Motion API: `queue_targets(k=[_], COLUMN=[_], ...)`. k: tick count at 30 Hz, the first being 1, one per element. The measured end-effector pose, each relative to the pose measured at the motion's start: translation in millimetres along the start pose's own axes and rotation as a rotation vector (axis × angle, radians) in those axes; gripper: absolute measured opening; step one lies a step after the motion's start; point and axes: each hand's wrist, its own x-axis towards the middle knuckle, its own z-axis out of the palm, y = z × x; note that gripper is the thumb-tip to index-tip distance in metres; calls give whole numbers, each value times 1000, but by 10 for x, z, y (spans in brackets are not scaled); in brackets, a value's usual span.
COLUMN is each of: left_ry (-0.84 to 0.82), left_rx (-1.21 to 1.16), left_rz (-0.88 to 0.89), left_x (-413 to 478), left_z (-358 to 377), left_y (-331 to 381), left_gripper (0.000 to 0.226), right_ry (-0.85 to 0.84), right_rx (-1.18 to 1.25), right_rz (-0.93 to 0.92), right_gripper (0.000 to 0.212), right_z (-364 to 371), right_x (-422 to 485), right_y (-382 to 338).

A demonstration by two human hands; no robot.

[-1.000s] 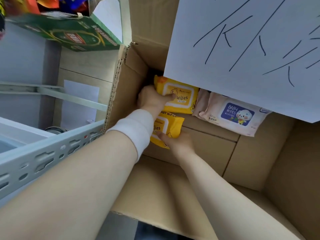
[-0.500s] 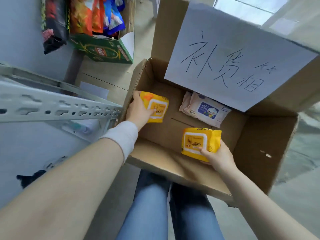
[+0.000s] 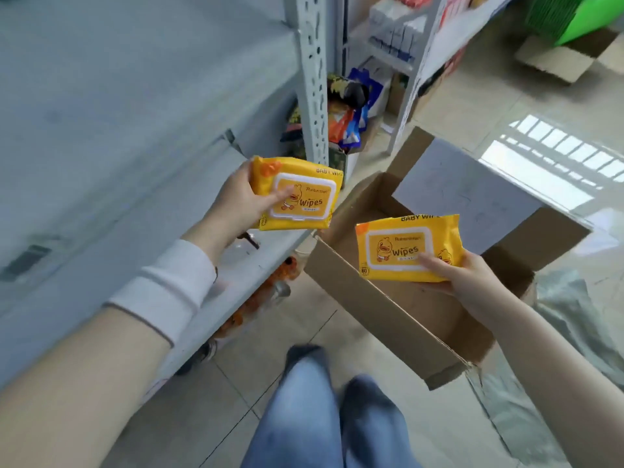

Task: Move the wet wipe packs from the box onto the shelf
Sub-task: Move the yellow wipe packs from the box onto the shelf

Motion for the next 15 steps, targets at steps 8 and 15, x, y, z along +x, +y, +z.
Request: queue_targets(k=[8,15], left_ry=[360,635], left_rx=[-196,-375], left_rz=[119,88], left_x=[-1257,-2531], left_z=[-2386,-4061], left_y=[175,-776], left_gripper=[33,41], right_ry=[-419,-633], right_rx=[-73,-70], right_rz=[-263,-356], right_gripper=[60,53], right_z=[1501,3414], right_x=[-1006,-1605], right_y=[-1060,-1142])
